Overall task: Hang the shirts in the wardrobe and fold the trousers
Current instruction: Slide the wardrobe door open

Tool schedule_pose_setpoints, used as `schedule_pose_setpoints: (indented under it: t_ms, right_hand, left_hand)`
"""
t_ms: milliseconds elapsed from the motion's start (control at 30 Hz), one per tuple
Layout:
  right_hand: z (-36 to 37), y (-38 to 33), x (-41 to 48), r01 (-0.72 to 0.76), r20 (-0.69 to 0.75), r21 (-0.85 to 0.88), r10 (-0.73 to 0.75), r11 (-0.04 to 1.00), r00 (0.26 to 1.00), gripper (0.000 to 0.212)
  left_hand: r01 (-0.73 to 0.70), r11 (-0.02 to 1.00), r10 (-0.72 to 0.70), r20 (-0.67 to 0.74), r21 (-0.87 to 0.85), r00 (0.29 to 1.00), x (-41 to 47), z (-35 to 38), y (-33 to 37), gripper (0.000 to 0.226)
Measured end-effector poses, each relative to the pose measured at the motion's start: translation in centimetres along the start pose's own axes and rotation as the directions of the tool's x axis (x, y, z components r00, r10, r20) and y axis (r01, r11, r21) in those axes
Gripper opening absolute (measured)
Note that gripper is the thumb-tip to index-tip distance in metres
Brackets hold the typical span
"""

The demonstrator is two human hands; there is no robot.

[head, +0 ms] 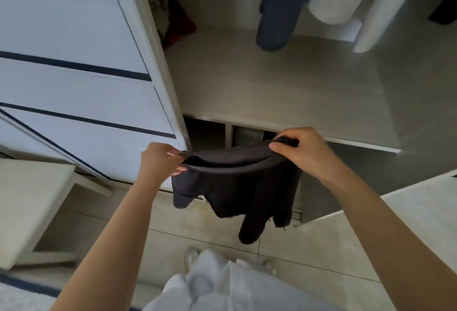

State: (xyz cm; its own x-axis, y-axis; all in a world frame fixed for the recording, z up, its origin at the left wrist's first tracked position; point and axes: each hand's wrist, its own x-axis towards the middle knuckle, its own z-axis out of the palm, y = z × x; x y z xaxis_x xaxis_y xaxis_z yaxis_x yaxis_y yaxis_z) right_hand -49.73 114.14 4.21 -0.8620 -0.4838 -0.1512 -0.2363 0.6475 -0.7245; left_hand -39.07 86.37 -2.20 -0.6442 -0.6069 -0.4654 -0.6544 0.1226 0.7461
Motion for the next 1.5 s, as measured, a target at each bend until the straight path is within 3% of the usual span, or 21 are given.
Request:
schedule_pose_setpoints:
  t_ms: [67,167,267,400,500,600,700,767,933,1000,1100,1233,1367,1500]
  right_hand:
    - [-2.0,1.9,-0.6,0.021,-0.047,-0.023,-0.022,1.0,0.999,0.006]
    - [-5.0,4.4,-0.9,0.06,-0.098,-0.136,-0.074,0.989,0.992,0.013]
    - [-7.6,6.4,-1.0,0.092,-0.122,-0.272,-0.129,0.958,0.984,0.02]
    - [-10.5,8.3,-1.1,0.065,-0.214,-0.351,-0.148,0.934,0.965,0.018]
    - [-12.1,8.8,-1.3,0.045,-0.28,-0.281,-0.127,0.959,0.952,0.016]
    - [-12.8,8.7,-1.3,0.026,-0.301,-0.239,-0.099,0.971,0.948,0.016]
    - [-13.2,7.9,-1.2,0.025,-0.337,-0.173,-0.083,0.985,0.938,0.017]
    - [-13.6,7.2,-1.0,0.031,-0.356,-0.123,-0.073,0.992,0.932,0.017]
    - [-14.9,4.8,-0.3,0.074,-0.379,-0.123,-0.116,0.99,0.918,0.017]
    - [-15.5,3.7,-0.1,0.079,-0.42,-0.132,-0.128,0.988,0.898,0.016]
    - [-16.4,2.3,0.2,0.103,-0.465,-0.159,-0.167,0.982,0.869,0.015]
    - [-17.1,0.7,0.5,0.127,-0.421,-0.223,-0.213,0.966,0.882,0.015]
    - [-18.1,-1.2,0.6,0.185,-0.358,-0.304,-0.292,0.935,0.887,0.019]
    - [-19.6,-4.1,1.0,0.226,-0.287,-0.352,-0.335,0.908,0.898,0.021]
  left_hand:
    - [0.104,0.917,-0.076,0.088,-0.386,0.993,-1.4,2.1,1.4,0.006]
    - [0.234,0.745,-0.094,0.248,-0.625,0.964,-3.8,5.0,3.7,0.007]
    - [0.34,0.681,-0.082,0.394,-0.648,0.916,-5.8,7.1,6.2,0.011]
    - [0.36,0.713,-0.012,0.502,-0.602,0.865,-7.7,8.0,8.5,0.009]
    - [0.334,0.773,0.049,0.576,-0.539,0.816,-8.5,7.5,9.5,0.05]
    - [0.344,0.75,0.087,0.6,-0.565,0.796,-8.6,7.0,10.3,0.061]
    - [0.316,0.719,0.129,0.565,-0.62,0.815,-9.0,6.8,12.2,0.043]
    - [0.204,0.785,0.131,0.477,-0.585,0.869,-9.3,6.5,13.8,0.03]
    - [-0.186,0.952,0.254,0.286,-0.244,0.924,-10.7,4.9,17.9,0.043]
    - [-0.297,0.951,0.308,0.245,-0.08,0.919,-11.0,4.1,19.2,0.033]
    - [-0.395,0.919,0.39,0.175,-0.008,0.904,-11.5,3.4,20.9,0.012]
    - [-0.448,0.884,0.458,0.061,-0.134,0.887,-11.5,2.6,22.7,0.016]
    - [-0.39,0.821,0.466,0.095,-0.417,0.88,-11.4,1.8,24.6,0.014]
    - [-0.443,0.751,0.529,0.045,-0.489,0.847,-11.6,0.6,27.2,0.011]
